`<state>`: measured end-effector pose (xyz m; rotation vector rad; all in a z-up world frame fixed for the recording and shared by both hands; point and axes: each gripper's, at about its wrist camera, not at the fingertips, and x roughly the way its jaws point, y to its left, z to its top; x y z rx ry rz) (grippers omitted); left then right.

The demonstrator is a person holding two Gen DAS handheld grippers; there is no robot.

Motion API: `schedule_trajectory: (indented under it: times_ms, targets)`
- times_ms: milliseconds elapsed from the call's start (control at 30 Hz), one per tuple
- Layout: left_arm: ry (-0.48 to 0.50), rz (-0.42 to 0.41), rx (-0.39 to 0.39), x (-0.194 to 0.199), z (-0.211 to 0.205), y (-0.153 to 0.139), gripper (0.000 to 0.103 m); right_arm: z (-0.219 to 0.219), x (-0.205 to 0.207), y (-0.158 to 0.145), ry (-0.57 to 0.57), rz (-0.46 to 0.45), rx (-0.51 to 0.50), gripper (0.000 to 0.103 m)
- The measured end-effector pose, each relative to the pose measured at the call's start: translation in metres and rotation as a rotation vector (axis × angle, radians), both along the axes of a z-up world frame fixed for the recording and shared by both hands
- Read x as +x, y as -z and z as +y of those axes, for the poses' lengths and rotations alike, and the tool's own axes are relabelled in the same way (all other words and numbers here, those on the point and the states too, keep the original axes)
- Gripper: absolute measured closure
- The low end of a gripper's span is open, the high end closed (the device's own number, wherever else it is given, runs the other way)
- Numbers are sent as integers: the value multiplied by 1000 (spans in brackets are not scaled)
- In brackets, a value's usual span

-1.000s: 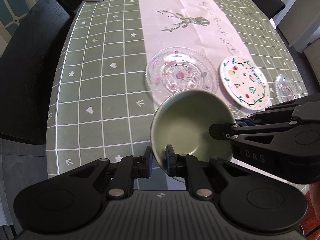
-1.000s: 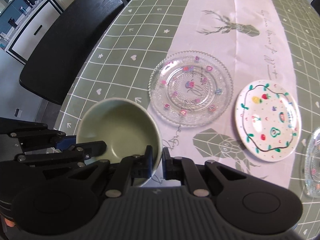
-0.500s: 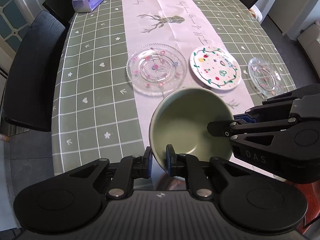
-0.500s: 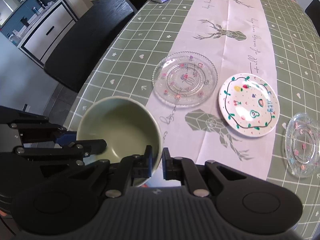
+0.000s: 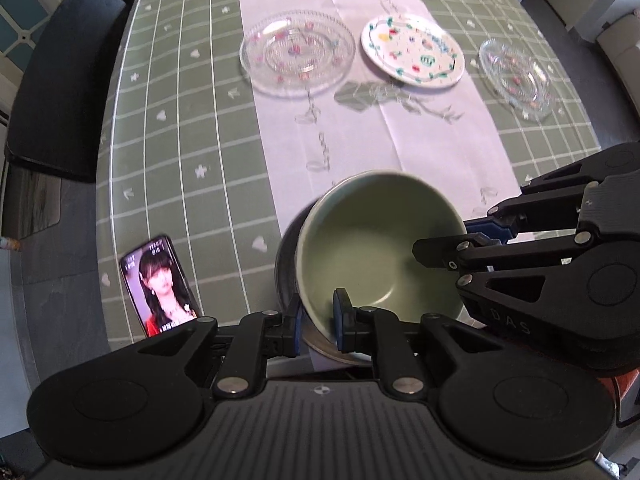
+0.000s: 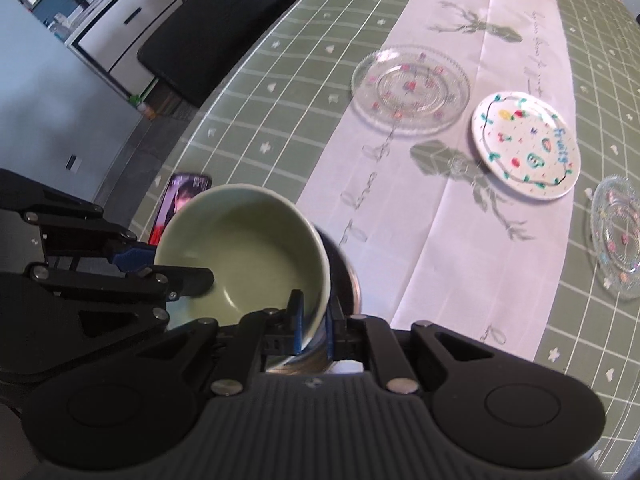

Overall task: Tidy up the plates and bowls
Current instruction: 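Lower the green bowl into the orange steel bowl with both grippers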

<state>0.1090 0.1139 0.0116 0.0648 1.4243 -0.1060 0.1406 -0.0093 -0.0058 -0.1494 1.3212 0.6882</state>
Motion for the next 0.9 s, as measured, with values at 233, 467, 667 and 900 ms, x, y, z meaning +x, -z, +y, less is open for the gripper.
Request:
schedule_trajectory:
  times_ms: [233,467,667,900]
  targets:
    - [-10,60,-3,3,4,22,86,8,0,21,-13,37,-34,95]
    - [46,84,3,7,-1,31,85,10,3,31,-30,48,-72,94]
    - [107,89,6,14,-2,35,84,11,10,37,-33,57,-70,94]
    - [229,84,-2,20,-3,40,81,11,18,43,-28,72,-69,94]
